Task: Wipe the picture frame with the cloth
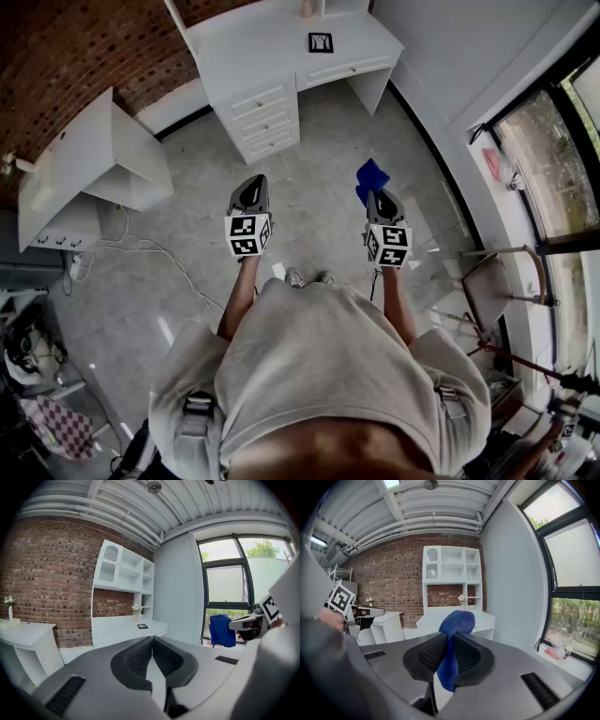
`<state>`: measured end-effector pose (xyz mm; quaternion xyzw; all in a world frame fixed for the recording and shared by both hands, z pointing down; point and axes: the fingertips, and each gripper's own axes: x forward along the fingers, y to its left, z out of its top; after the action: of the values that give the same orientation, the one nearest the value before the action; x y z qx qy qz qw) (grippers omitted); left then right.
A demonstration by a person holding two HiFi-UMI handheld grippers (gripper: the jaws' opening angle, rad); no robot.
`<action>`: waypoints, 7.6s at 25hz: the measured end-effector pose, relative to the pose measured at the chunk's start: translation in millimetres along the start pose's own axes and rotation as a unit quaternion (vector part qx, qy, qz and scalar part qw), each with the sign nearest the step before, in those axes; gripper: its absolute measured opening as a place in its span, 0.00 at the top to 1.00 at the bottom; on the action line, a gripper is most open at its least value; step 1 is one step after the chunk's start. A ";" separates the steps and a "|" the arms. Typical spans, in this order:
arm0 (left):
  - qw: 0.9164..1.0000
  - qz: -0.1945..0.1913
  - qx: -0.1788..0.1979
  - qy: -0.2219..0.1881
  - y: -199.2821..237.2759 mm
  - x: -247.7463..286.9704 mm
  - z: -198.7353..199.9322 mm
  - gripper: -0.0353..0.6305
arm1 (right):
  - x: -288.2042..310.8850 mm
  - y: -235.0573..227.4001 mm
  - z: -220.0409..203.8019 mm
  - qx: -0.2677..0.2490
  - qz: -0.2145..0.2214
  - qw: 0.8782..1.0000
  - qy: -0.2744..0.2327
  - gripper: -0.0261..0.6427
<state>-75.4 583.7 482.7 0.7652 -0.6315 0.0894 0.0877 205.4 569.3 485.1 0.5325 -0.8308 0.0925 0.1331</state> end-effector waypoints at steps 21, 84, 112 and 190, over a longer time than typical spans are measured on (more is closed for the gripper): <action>1.000 0.005 0.003 0.007 -44.7 0.3 -2.8 0.92 | -11.4 -26.9 -7.8 -0.001 0.024 1.000 0.001 0.87; 0.997 -0.069 -0.017 0.010 133.3 379.3 67.1 0.92 | 374.4 -63.4 115.0 -0.010 -0.008 1.000 0.015 0.87; 0.997 -0.070 -0.014 0.031 146.6 434.0 56.4 0.92 | 425.4 -79.3 100.4 0.005 -0.003 0.999 0.033 0.87; 0.993 -0.040 -0.031 0.107 231.9 798.8 103.4 0.92 | 797.5 -215.8 166.7 0.004 0.079 0.991 0.110 0.87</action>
<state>-151.6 -244.7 585.4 0.7728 -0.5899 0.1474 0.1820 64.3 -255.6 584.7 0.4522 -0.8501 0.1644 0.2141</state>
